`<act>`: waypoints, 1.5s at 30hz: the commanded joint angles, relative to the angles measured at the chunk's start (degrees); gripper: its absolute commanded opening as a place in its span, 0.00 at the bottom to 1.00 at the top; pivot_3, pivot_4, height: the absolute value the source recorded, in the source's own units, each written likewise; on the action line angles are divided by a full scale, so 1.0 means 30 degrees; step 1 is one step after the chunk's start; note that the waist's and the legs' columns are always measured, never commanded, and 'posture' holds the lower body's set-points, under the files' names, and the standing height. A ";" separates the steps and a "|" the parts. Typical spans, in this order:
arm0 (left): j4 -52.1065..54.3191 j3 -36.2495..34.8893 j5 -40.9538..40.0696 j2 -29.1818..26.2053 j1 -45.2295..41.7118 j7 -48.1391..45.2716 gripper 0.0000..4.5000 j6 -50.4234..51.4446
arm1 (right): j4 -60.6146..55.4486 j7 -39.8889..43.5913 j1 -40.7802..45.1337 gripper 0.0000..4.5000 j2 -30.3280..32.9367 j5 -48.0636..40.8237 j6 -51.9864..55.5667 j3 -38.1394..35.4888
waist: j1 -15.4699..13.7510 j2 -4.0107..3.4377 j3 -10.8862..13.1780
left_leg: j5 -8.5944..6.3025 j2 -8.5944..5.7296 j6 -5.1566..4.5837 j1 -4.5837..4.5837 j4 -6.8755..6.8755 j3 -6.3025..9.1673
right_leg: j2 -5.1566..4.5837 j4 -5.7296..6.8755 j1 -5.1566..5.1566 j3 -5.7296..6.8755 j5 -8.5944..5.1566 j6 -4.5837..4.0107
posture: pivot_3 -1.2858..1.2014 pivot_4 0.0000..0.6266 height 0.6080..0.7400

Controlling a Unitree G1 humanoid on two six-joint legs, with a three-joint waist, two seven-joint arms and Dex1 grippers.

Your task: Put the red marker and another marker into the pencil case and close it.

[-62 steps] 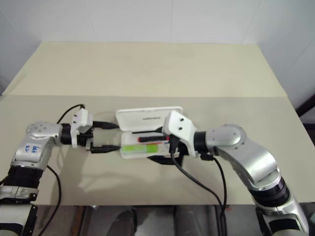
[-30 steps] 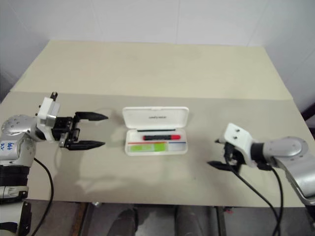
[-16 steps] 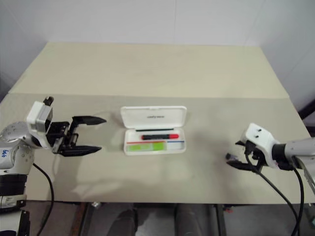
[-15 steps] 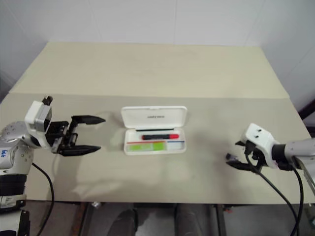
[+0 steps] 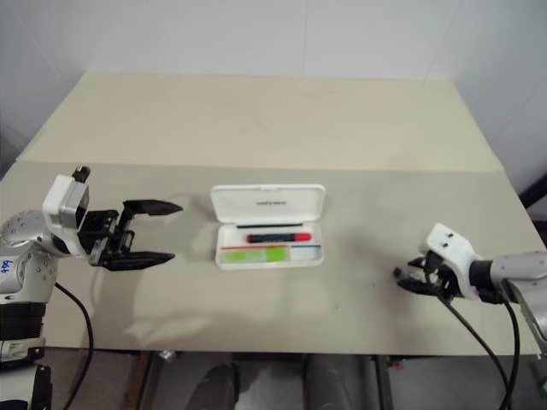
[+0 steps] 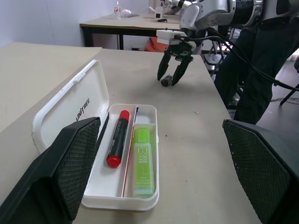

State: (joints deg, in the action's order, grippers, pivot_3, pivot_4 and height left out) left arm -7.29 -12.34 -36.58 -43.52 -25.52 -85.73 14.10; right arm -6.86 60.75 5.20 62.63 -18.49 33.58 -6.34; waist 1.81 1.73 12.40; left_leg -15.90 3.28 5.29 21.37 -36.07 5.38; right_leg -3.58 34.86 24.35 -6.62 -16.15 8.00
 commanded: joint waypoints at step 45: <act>0.1471 -0.0146 -0.0157 0.0044 0.0572 0.0996 1.00 -0.0092 | -0.1359 0.1572 1.2128 0.16 -0.6426 0.3604 -0.1041 0.9511 | 0.0458 -0.0008 0.0005 | -0.0004 0.0012 0.0005 0.0016 0.0044 0.0005 | 0.0004 0.0033 0.0038 0.0014 0.0154 0.0250 | 0.52 0.24 1.00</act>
State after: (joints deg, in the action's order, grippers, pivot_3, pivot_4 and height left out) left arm -4.89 -11.17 -35.98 -42.53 -24.09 -83.05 13.77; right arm -10.09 65.09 40.36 43.47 -8.29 31.25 22.28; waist 3.19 1.71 12.42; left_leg -15.92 3.32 5.30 21.42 -35.95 5.39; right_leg -3.57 34.96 24.46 -6.57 -15.68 8.75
